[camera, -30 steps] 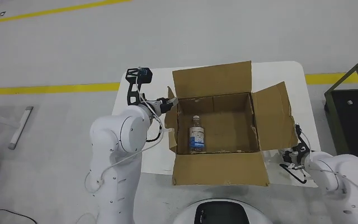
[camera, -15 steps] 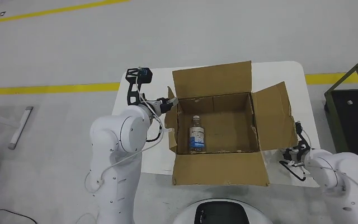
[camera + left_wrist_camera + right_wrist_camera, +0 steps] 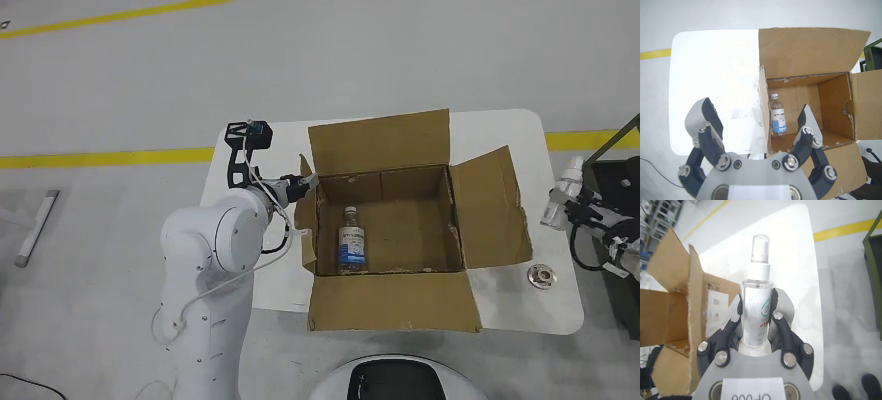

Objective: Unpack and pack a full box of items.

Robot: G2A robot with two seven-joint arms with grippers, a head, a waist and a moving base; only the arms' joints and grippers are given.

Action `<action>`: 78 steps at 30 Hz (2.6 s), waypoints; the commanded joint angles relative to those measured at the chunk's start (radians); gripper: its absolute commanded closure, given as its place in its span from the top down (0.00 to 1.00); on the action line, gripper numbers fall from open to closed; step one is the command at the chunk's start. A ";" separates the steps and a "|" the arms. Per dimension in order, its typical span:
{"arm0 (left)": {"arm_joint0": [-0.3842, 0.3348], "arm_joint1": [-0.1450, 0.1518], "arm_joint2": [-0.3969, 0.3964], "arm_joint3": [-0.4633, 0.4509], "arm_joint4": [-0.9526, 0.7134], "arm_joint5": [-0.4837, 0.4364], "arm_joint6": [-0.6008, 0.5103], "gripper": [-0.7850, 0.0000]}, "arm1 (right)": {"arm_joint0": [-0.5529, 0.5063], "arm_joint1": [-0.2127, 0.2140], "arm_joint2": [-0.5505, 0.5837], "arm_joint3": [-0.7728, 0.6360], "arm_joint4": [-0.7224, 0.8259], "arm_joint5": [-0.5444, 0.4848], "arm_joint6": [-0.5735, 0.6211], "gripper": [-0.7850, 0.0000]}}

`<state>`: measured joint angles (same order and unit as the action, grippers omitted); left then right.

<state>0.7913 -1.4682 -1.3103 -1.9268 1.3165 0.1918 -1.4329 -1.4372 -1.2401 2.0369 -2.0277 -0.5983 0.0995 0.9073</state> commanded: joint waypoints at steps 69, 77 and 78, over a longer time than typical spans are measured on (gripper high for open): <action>0.000 0.000 0.000 0.000 0.000 0.000 0.000 1.00 | 0.488 -0.056 -1.031 0.438 -0.209 0.328 -0.008 0.09; 0.000 0.000 0.000 0.000 0.000 0.000 0.000 1.00 | 0.519 -0.069 -1.062 0.483 -0.216 0.338 -0.002 0.20; 0.000 0.000 0.000 0.000 0.000 0.000 0.000 1.00 | 0.522 -0.070 -1.064 0.485 -0.216 0.337 -0.002 0.21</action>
<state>0.7913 -1.4682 -1.3103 -1.9268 1.3165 0.1918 -1.4329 -0.9174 -1.3092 0.9748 -1.5443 -0.8149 0.4369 0.9058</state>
